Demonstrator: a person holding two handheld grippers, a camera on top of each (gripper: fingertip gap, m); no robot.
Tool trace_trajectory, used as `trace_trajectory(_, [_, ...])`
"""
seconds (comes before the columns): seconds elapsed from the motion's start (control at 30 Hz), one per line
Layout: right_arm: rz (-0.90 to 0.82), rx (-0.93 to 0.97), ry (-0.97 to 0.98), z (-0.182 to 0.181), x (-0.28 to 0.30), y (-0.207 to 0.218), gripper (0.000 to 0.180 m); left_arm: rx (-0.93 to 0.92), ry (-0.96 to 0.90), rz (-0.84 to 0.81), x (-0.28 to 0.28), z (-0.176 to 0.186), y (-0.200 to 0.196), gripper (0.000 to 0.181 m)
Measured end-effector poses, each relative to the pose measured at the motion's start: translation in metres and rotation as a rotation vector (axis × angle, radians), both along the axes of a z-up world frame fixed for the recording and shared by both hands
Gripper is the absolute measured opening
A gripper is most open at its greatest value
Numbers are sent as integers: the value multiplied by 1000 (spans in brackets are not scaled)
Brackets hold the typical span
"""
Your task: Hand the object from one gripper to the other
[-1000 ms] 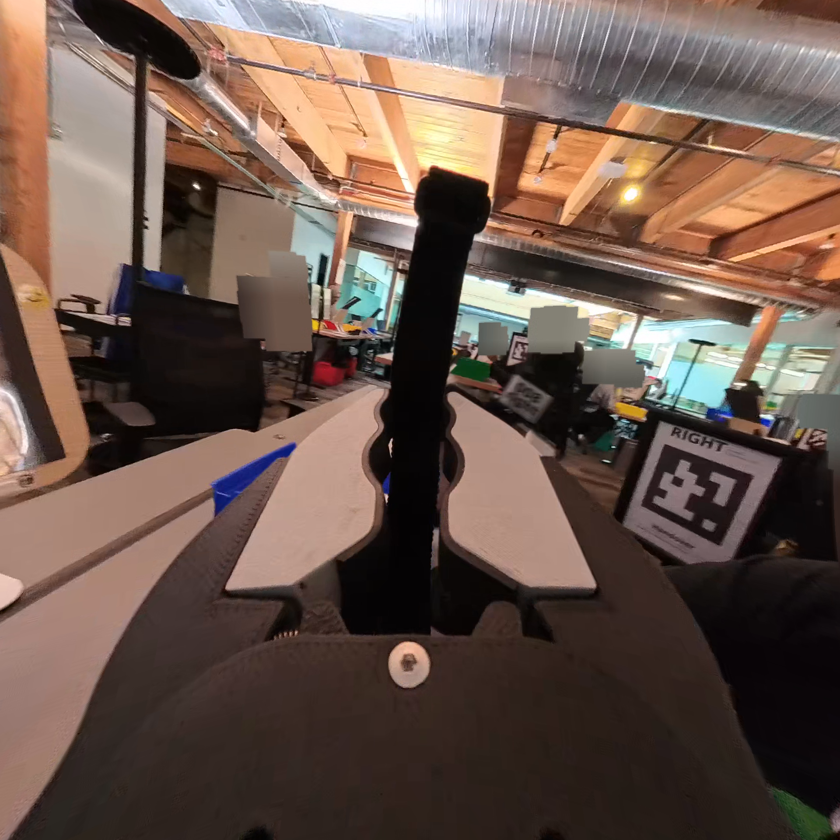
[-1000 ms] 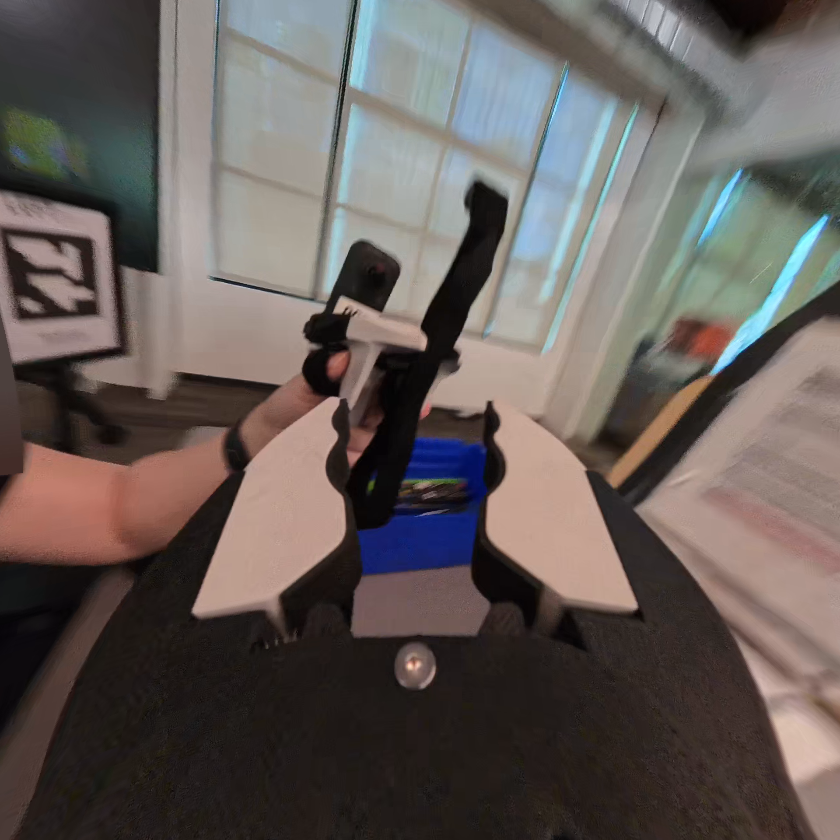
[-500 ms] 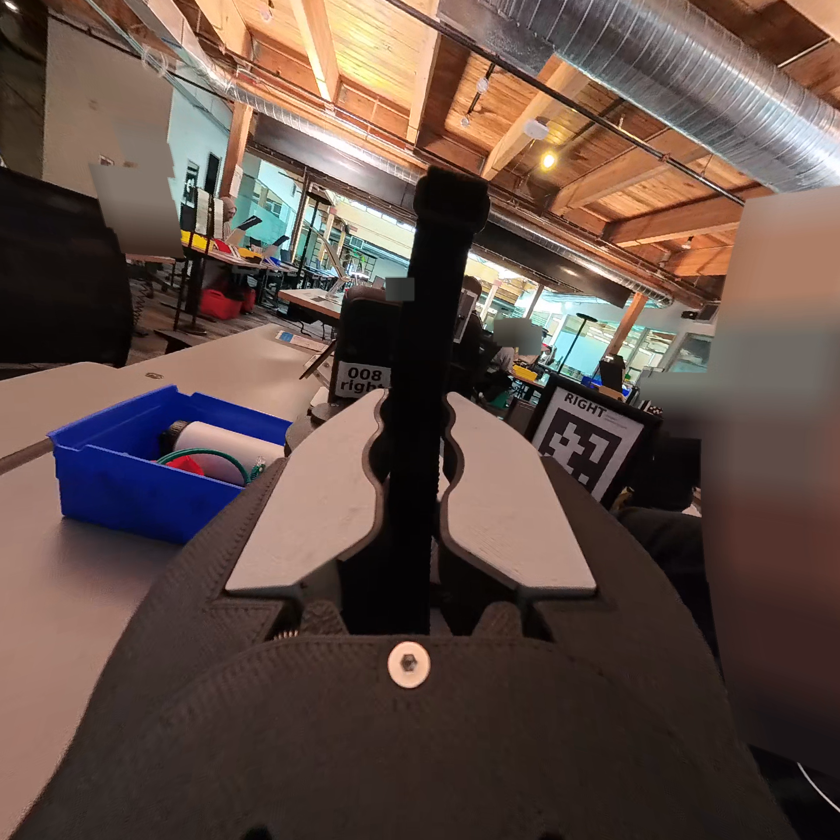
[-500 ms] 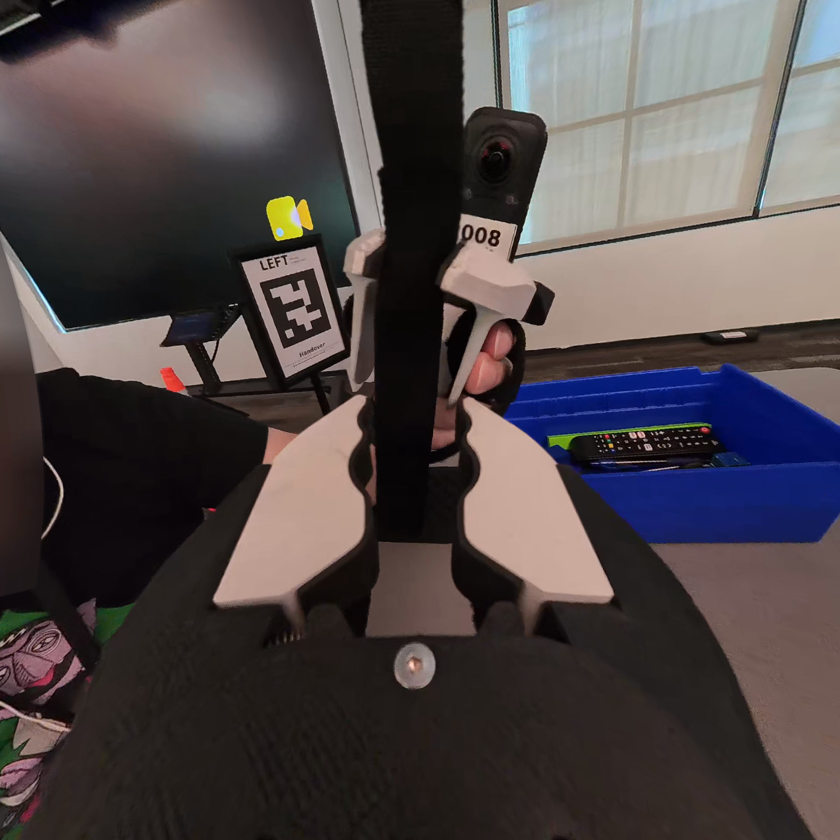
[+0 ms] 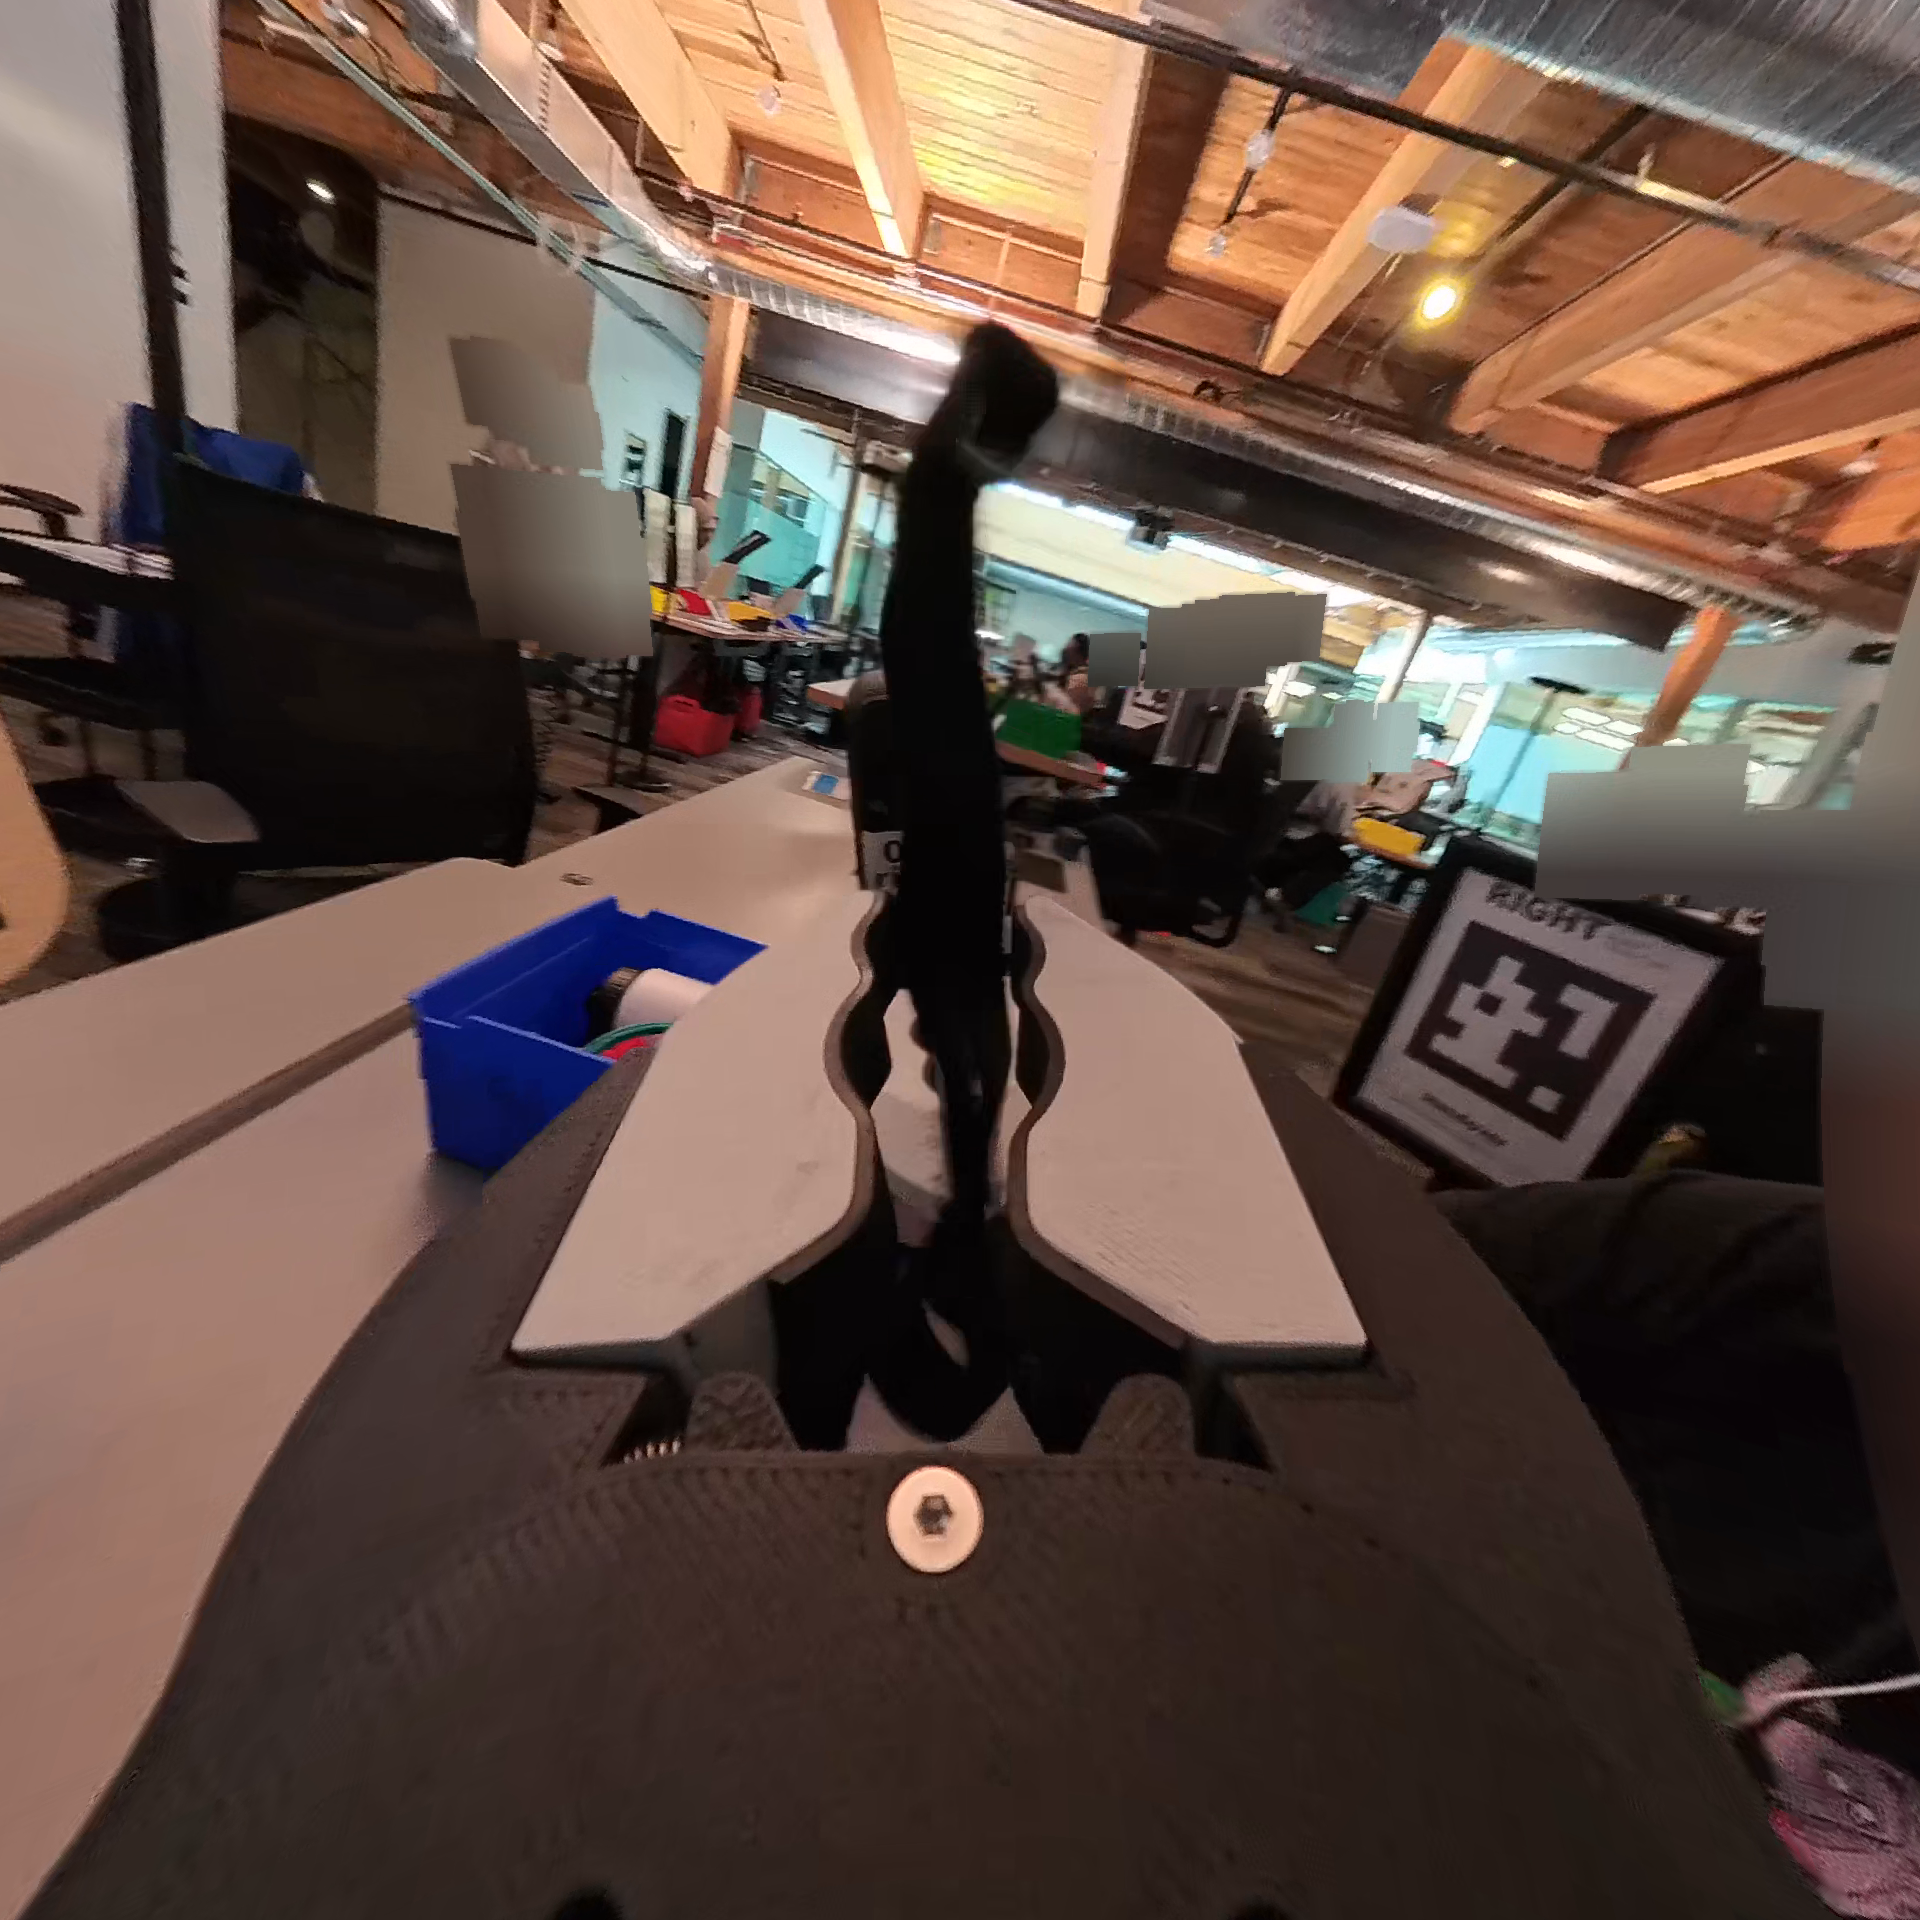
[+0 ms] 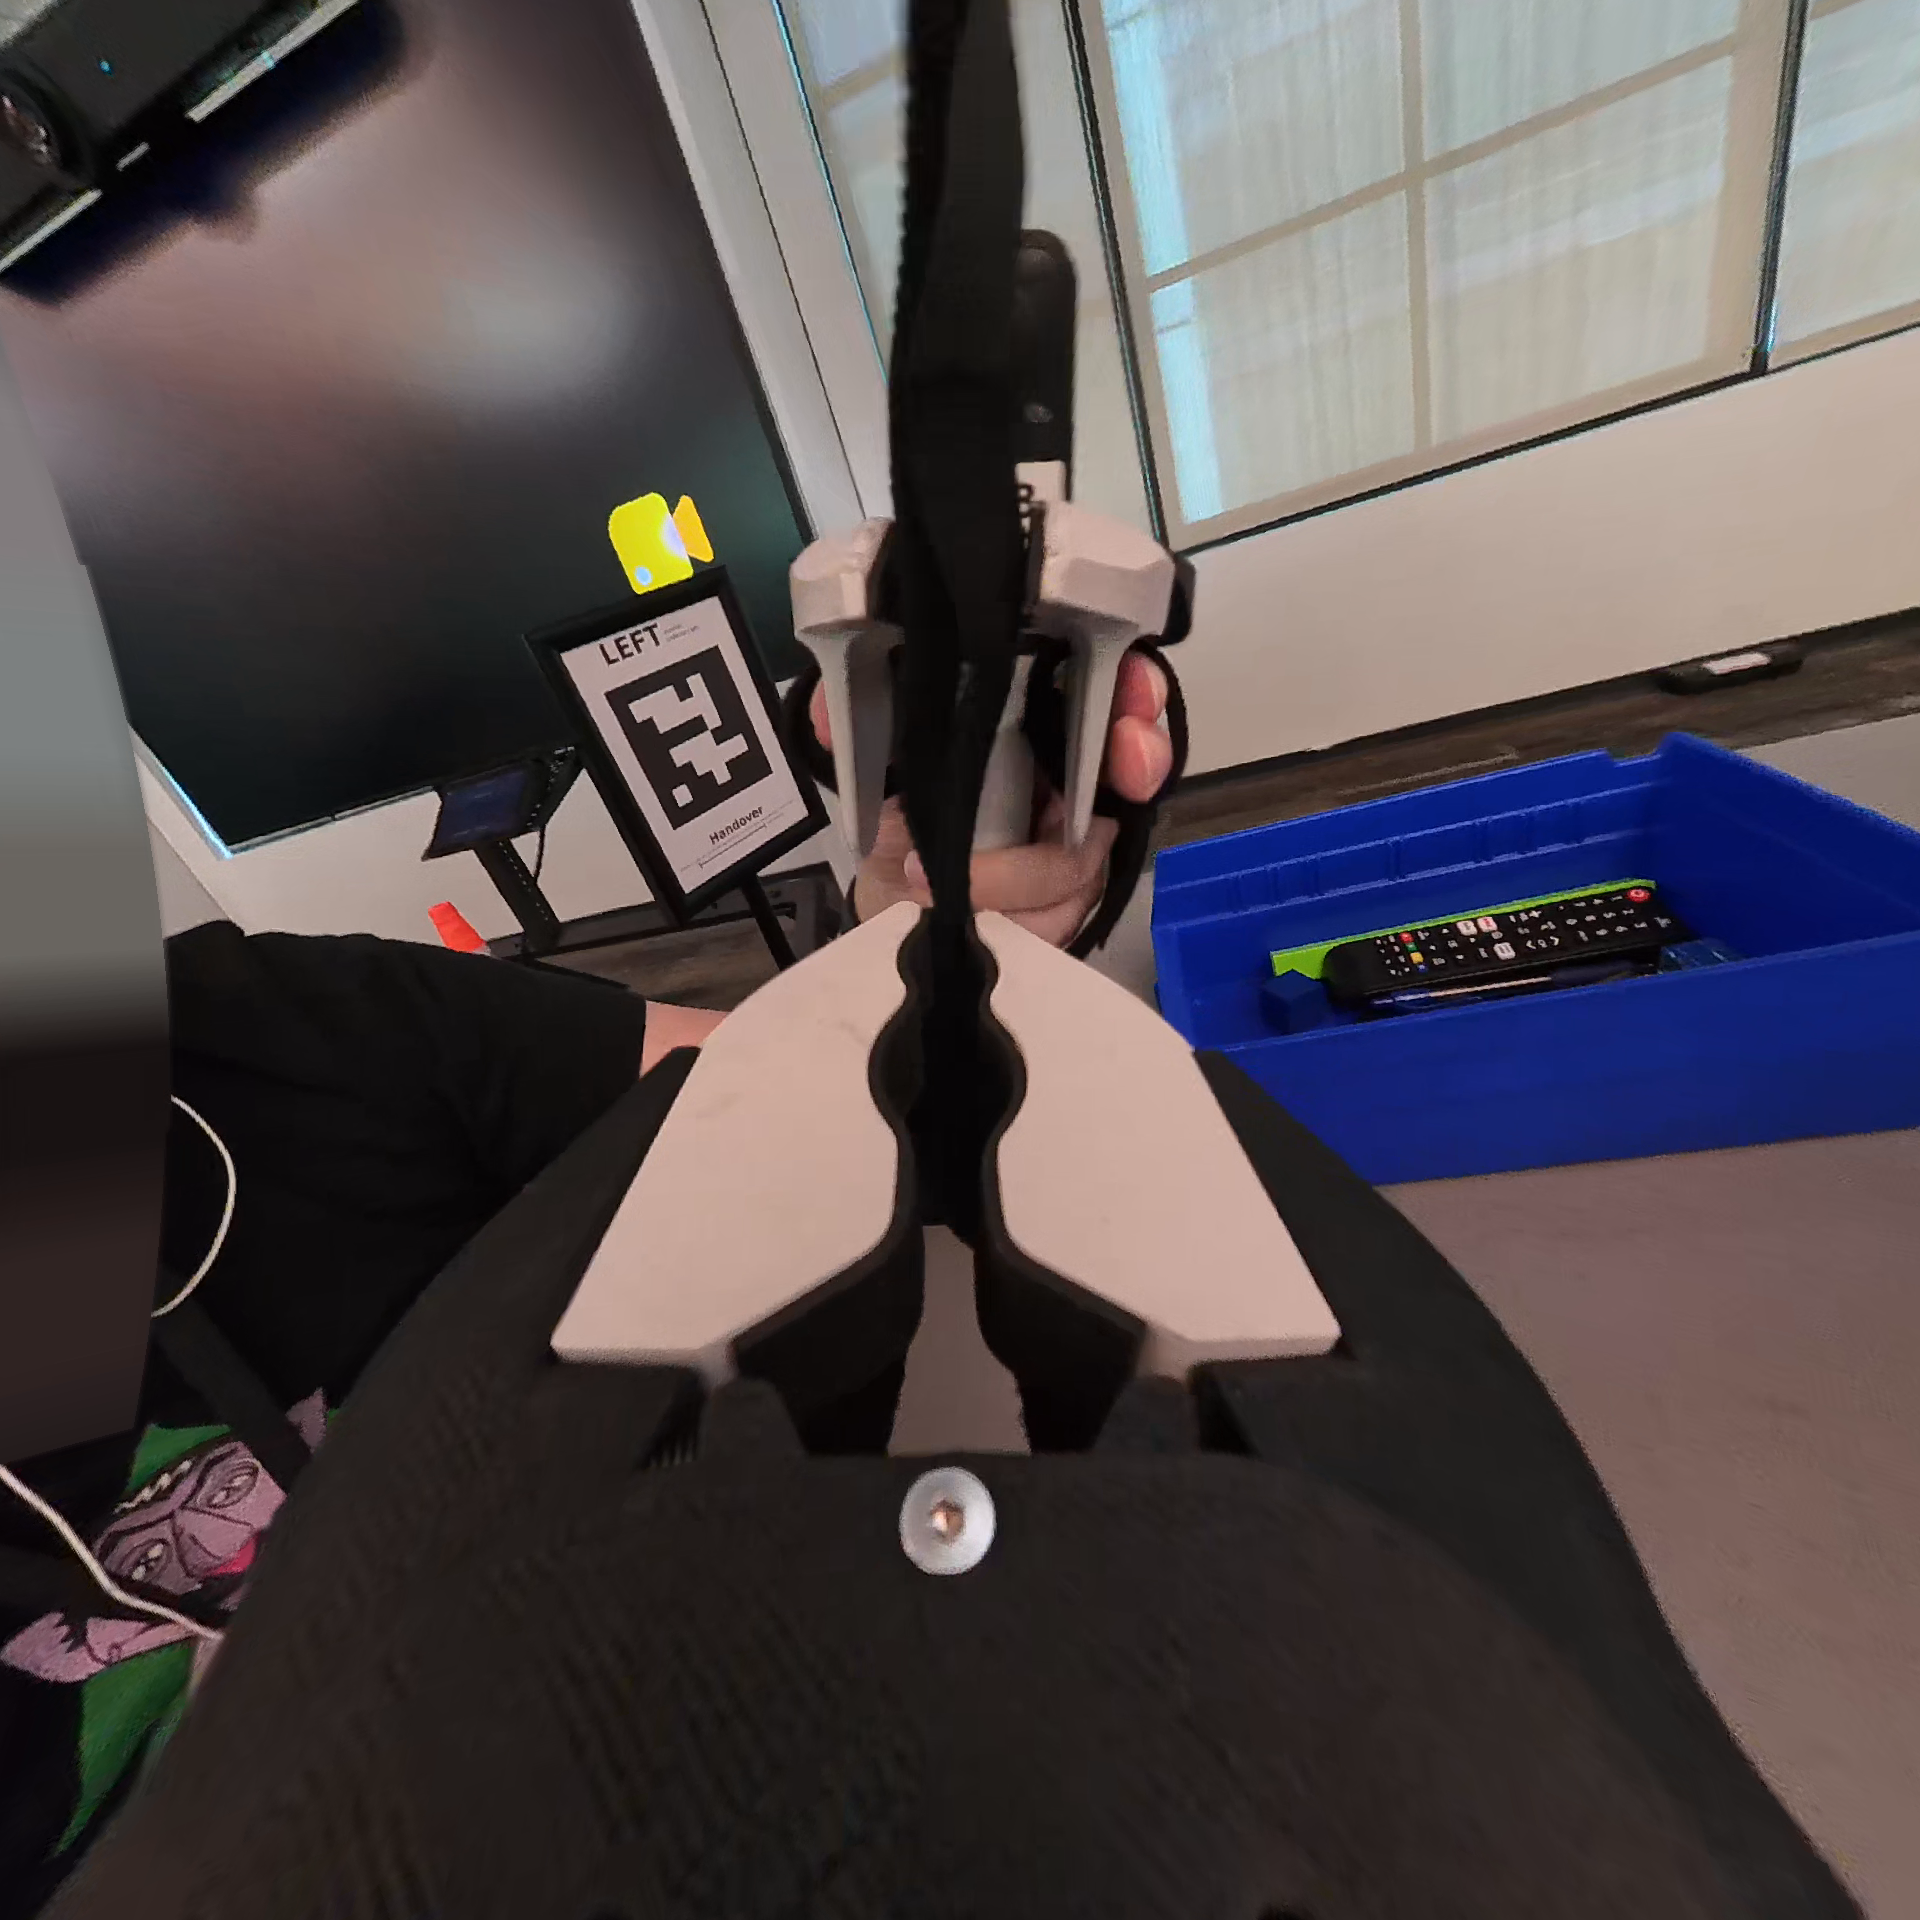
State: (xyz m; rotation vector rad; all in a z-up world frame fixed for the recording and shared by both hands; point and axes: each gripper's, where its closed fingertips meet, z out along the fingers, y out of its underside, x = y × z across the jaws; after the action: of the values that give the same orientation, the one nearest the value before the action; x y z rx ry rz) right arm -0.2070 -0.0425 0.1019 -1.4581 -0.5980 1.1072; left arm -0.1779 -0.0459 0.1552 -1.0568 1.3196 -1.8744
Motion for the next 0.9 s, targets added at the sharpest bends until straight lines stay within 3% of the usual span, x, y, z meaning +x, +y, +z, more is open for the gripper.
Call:
trace_trajectory(0.03, [-1, -11, 18, 1, 3, 0, 5, 25, -9, 34, -1, 2, 4, 25])
trace_trajectory(0.17, [-6, -108, 159, 9, 22, 6, 5, 202, -52, 244, 1, 3, 26, 53])
trace_trajectory(0.33, [33, -347, 584, 17, 72, 20, 4, 645, -152, 402, 8, -14, 24, 63])
trace_trajectory(0.43, [41, -441, 834, 8, 105, 33, 4, 971, -179, 464, 18, -41, 16, 54])
trace_trajectory(0.5, [15, -483, 928, -4, 118, 42, 4, 1085, -182, 479, 27, -55, 10, 54])
trace_trajectory(0.67, [41, -539, 1008, -13, 111, 49, 4, 1354, -173, 605, 47, -79, 10, 60])
trace_trajectory(0.9, [70, -549, 968, -9, 86, 45, 5, 1411, -201, 690, 50, -77, 10, 51])
